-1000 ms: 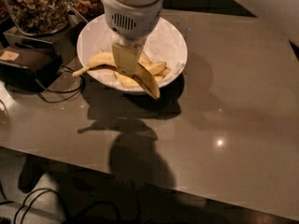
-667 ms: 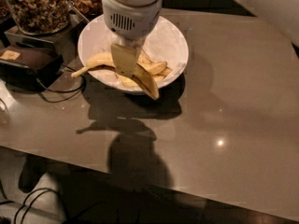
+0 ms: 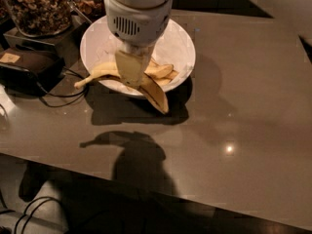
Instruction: Pick banana from white bowl
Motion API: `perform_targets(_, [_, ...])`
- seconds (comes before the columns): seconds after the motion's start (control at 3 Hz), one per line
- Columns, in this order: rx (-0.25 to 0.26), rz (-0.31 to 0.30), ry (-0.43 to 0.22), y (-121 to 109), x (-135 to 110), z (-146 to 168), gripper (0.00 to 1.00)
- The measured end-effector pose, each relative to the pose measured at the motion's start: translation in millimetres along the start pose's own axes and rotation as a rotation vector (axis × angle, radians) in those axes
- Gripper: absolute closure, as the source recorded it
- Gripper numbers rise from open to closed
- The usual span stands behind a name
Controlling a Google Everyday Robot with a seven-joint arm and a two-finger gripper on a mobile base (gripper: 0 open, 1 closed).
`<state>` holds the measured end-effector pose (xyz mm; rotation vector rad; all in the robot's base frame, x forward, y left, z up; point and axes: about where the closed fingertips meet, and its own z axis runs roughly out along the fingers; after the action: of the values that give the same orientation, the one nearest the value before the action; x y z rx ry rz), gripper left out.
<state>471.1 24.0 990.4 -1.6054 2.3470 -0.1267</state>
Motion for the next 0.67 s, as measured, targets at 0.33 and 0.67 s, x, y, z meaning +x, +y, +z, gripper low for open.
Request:
perform_targets(0.33, [-0.047, 0.058, -0.006, 24, 16, 1, 1.00])
perform_targets(0.67, [-0.086, 0.099, -0.006, 42, 28, 5, 1.00])
